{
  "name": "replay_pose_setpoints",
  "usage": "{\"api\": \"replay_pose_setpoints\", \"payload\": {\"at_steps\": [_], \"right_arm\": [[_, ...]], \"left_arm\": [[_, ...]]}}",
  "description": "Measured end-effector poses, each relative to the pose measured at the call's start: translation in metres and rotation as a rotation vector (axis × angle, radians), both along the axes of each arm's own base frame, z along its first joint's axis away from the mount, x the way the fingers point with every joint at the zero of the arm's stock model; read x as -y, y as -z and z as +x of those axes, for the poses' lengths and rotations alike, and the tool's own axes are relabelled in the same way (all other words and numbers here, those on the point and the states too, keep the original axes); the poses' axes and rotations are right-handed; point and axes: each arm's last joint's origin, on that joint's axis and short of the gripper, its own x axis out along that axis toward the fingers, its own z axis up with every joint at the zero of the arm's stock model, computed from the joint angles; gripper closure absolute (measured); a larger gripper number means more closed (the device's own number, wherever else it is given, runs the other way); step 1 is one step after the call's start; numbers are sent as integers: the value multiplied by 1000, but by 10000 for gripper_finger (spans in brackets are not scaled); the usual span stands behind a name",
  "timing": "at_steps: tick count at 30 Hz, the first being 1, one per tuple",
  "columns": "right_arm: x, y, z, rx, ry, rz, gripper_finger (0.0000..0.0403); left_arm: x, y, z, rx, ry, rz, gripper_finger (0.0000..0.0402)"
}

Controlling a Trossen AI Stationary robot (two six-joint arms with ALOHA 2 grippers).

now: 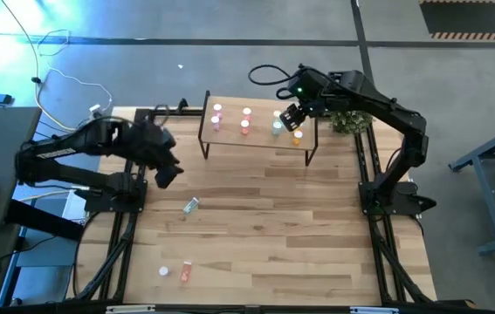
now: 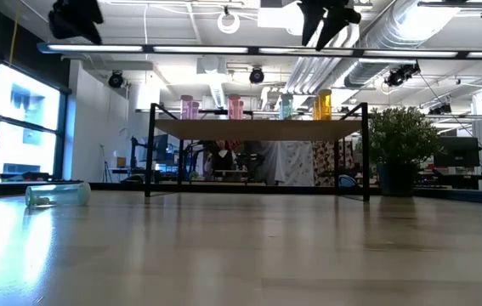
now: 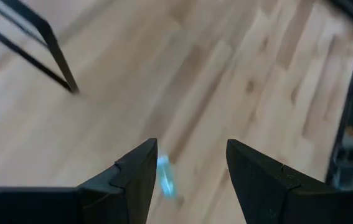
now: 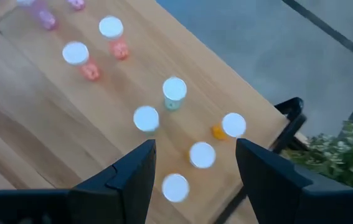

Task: Pick and place medicine bottles onto shelf by color
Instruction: Put the violet pill bottle aligned with the other violet pill bottles on the shelf

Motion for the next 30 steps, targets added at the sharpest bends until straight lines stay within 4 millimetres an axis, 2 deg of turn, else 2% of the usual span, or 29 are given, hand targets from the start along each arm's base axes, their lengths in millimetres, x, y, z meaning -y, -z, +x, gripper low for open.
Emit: {"api": "replay_pose_setpoints", "payload": {"at_steps": [8,17,30], "right_arm": [[-3,-2,-7,-74,-97,-30,190],[-3,-3,-7,-108,-168,-59,190],[-2,-4,-6,-89,-165,-68,190]], "left_arm": [[46,5,-1,-80,118,-124,218],[98,13,2,-116,201,-85,218],[170,47,22,-256,344,-45,218]]}}
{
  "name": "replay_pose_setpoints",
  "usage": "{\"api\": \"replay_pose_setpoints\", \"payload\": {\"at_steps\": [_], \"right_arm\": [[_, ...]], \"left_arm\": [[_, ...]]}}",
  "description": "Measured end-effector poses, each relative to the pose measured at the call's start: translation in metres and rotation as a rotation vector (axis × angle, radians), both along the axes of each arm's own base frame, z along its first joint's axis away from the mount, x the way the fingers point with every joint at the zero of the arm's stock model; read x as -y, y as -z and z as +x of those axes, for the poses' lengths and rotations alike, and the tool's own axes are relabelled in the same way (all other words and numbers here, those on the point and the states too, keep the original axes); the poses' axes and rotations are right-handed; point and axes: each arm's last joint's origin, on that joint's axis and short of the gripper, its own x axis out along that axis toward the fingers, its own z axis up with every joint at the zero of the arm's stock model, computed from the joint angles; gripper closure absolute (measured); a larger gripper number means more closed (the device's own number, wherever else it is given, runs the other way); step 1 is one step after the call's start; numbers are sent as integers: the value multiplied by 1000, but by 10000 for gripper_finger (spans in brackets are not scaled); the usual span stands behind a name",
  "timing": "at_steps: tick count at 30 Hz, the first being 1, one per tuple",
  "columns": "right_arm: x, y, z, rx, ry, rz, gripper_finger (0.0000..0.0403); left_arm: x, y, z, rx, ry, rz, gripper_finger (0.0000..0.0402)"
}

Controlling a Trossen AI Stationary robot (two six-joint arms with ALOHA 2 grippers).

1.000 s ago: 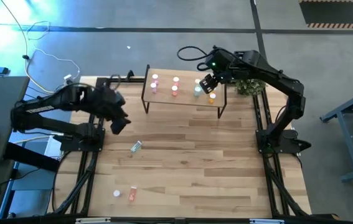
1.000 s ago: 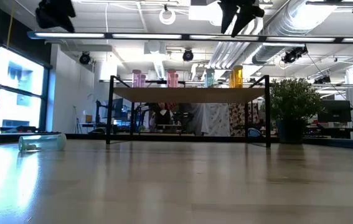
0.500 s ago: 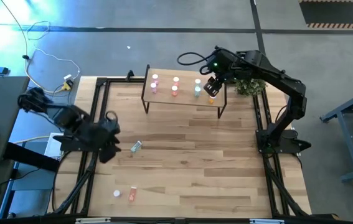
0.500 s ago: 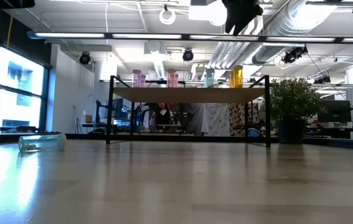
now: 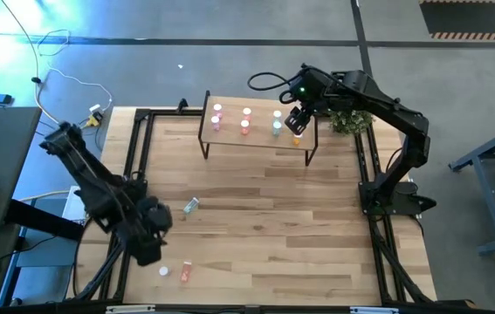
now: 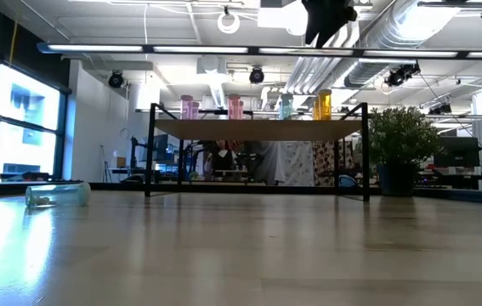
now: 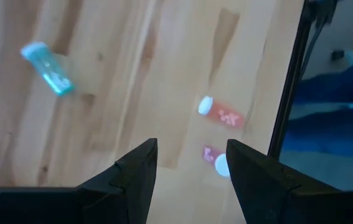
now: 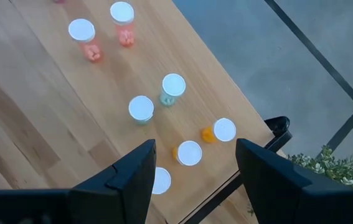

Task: Pick and place medicine bottles onto shelf by color
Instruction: Put the violet pill bottle aligned with the other violet pill bottles on the shelf

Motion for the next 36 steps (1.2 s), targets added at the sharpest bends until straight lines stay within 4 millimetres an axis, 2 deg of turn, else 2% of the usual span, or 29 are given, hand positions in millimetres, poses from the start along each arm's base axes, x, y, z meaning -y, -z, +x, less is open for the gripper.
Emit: {"api": "replay_pose_setpoints", "payload": {"at_steps": [9,14,24,36], "right_arm": [[0,0,0,4,2,0,190],[0,0,0,4,2,0,190],[0,0,1,12,15,11,190],[0,1,1,15,0,26,190]], "left_arm": [[53,37,8,-74,13,14,218],[72,53,7,-110,-3,31,218],[88,74,11,-145,1,45,218],[88,74,11,-139,-2,52,218]]}}
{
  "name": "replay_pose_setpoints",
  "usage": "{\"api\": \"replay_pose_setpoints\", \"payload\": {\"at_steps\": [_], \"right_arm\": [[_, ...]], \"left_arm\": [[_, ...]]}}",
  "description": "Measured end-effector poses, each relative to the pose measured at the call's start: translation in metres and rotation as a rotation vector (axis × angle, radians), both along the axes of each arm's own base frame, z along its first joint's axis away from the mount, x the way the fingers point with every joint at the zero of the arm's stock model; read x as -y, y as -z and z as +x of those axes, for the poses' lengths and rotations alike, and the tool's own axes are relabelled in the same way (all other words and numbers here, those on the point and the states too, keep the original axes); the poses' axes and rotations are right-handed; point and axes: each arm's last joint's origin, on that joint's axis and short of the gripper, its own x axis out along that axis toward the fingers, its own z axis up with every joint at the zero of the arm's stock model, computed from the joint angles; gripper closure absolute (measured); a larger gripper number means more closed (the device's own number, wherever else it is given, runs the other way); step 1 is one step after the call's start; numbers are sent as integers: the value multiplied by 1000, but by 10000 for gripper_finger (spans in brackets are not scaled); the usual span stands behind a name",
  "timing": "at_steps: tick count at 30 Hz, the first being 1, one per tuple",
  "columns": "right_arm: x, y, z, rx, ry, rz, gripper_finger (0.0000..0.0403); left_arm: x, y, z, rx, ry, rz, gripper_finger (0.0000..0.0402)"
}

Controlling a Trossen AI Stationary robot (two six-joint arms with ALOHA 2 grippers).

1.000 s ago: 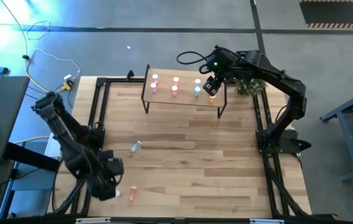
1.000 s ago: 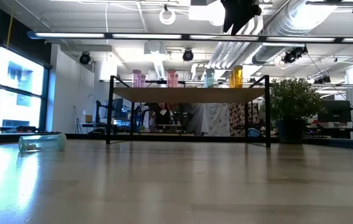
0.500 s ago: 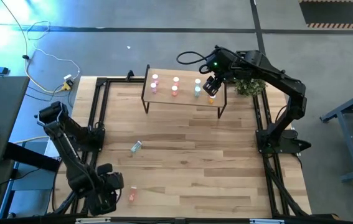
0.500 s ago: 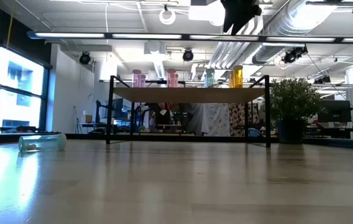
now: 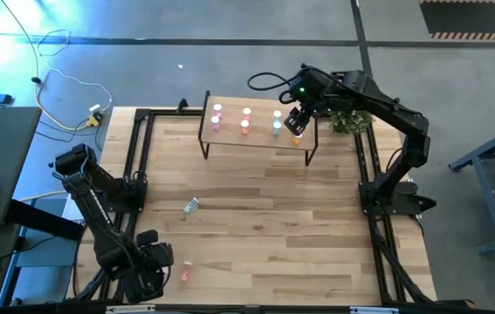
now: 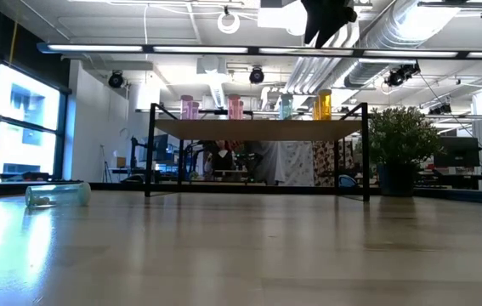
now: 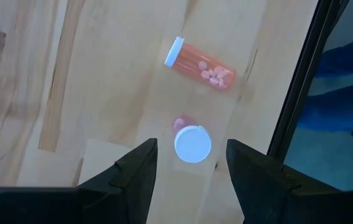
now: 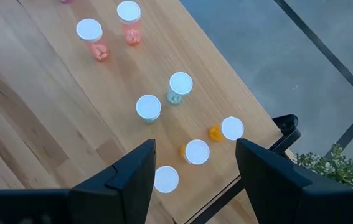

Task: Pick and place medicine bottles onto shelf by color
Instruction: Put the violet pill bottle aligned with the other violet pill bottles on the shelf

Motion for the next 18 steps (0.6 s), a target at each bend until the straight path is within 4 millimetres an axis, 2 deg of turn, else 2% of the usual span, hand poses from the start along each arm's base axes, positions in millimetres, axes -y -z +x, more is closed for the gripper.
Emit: {"api": "replay_pose_setpoints", "payload": {"at_steps": [14,18], "right_arm": [[0,0,0,-1,-2,-1,190],[0,0,0,-1,-2,-1,190]], "left_arm": [[3,0,-4,-2,5,-2,218],[9,10,-4,-44,15,11,218]]}}
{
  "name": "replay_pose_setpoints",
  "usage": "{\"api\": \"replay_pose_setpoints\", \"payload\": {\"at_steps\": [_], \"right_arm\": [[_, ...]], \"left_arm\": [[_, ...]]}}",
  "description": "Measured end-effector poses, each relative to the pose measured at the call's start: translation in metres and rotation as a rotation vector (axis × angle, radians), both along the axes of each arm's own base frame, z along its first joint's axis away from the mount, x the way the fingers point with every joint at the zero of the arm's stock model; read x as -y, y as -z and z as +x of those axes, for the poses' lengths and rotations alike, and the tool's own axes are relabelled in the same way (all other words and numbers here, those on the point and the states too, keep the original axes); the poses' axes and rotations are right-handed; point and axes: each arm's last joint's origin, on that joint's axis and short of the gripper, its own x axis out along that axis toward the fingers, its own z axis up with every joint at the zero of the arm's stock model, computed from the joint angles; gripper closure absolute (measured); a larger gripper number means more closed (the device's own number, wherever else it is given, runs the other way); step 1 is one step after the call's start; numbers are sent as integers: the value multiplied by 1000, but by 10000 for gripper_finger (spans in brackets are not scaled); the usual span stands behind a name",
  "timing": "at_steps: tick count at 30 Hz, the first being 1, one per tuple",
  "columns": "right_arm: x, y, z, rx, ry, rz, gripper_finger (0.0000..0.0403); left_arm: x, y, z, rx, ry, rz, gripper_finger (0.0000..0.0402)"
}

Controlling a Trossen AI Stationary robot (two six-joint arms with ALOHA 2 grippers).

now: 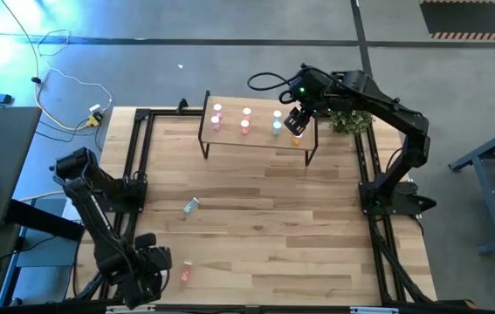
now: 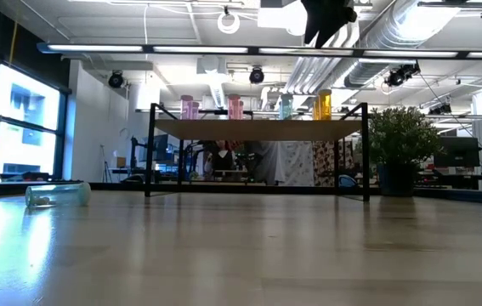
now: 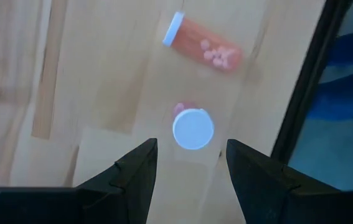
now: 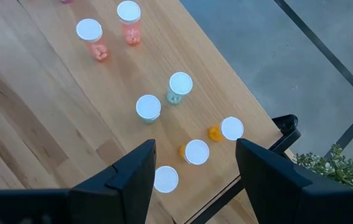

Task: Pick and place medicine bottles onto shelf by color
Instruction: Put the violet pill bottle aligned with the other violet pill bottles on the shelf

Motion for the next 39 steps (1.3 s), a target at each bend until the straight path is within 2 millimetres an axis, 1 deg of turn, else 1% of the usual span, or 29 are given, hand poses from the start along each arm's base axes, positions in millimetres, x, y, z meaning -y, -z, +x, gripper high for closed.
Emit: {"api": "replay_pose_setpoints", "payload": {"at_steps": [4,9,17,24,36,39], "right_arm": [[0,0,0,0,0,0,190],[0,0,0,3,5,2,190],[0,0,0,3,6,2,190],[0,0,0,3,6,2,190],[0,0,0,0,0,0,190],[0,0,0,0,0,0,190]], "left_arm": [[5,13,2,-36,-6,33,218],[7,25,7,-59,-26,56,218],[13,35,12,-47,-25,56,218],[11,36,14,-27,-83,64,218],[9,36,18,-47,-98,49,218],[9,36,18,-38,-98,54,225]]}}
